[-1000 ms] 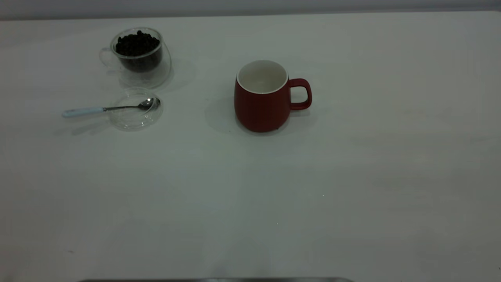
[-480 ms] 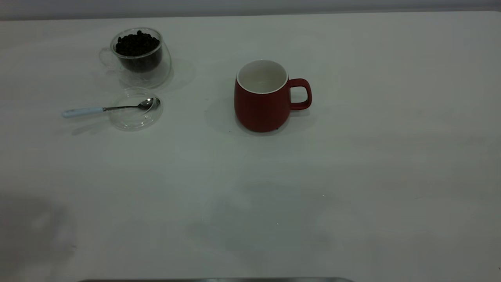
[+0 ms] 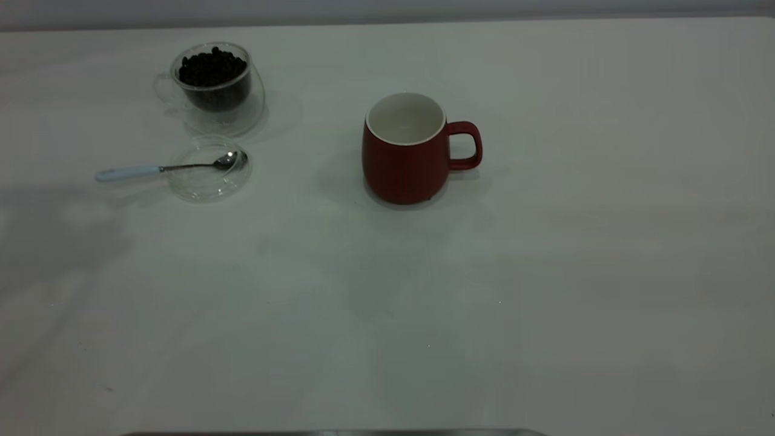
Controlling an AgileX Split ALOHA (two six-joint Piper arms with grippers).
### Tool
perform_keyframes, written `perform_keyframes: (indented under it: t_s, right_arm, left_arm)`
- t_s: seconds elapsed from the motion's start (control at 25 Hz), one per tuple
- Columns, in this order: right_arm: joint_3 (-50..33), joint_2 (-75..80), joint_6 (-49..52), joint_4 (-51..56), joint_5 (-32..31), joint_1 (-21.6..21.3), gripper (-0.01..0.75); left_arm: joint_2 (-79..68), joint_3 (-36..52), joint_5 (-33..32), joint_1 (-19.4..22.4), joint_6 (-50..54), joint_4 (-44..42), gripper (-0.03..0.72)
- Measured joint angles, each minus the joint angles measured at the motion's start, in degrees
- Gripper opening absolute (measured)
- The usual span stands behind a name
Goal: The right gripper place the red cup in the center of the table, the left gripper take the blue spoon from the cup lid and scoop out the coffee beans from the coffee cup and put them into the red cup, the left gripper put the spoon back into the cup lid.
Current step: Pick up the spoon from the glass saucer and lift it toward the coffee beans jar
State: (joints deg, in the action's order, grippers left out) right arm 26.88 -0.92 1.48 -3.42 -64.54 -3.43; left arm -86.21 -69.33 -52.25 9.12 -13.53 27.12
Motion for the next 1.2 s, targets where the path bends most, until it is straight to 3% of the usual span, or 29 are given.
perform_keyframes:
  t_s: [0.24, 0.4, 1.2]
  right_arm:
    - [0.0, 0.0, 0.0, 0.0, 0.0, 0.0, 0.569]
    - [0.0, 0.0, 0.0, 0.0, 0.0, 0.0, 0.569]
    - [0.0, 0.0, 0.0, 0.0, 0.0, 0.0, 0.569]
  left_arm:
    - [-10.27, -2.13, -4.85, 11.45, -17.82, 21.32, 0.518]
    - [-16.47, -2.24, -6.85, 15.3, -24.62, 26.14, 0.518]
    - [-44.42, -2.36, 1.16, 16.37, -35.83, 25.58, 0.518]
